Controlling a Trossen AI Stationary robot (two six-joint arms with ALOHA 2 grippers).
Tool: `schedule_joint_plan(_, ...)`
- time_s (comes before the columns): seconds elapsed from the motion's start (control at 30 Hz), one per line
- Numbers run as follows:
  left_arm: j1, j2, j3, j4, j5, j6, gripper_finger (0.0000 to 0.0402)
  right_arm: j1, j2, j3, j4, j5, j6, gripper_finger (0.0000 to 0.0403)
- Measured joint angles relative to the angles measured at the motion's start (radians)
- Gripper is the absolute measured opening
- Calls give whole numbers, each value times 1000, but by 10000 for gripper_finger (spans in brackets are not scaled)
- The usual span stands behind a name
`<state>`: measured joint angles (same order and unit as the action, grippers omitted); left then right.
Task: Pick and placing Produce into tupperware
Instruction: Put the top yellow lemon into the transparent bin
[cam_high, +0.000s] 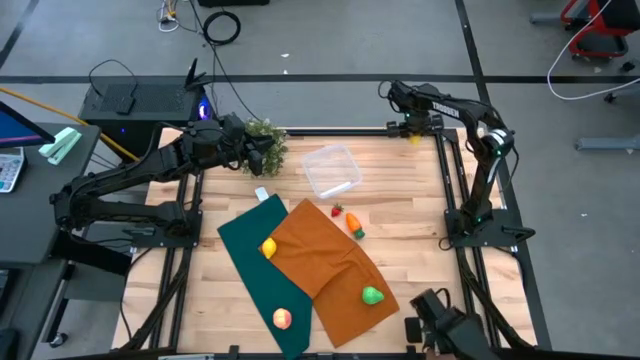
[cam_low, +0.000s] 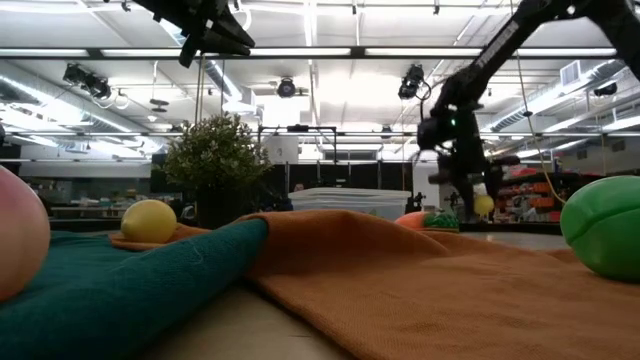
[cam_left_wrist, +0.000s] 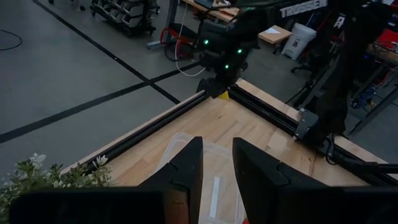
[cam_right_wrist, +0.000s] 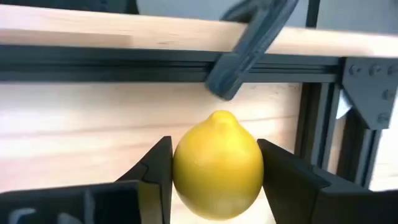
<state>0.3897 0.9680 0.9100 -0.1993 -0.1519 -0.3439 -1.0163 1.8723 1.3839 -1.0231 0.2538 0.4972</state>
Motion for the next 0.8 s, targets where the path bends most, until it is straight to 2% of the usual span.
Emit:
schedule_joint_plan(0.23, 0, 0, 0, 0, 0, 0, 95, 147, -146, 1, -4, -80, 38, 149)
schedule_joint_plan(0.43, 0, 0, 0, 0, 0, -1, 95, 349, -247, 2, 48, -151, 138, 150)
schedule_joint_plan(0.63, 0, 0, 0, 0, 1, -4, 94, 541, -265, 2, 154, -166, 267, 152)
schedule_joint_plan(0.8, -1, -10, 0, 1, 19, -4, 96, 640, -257, 3, 314, -183, 320, 152)
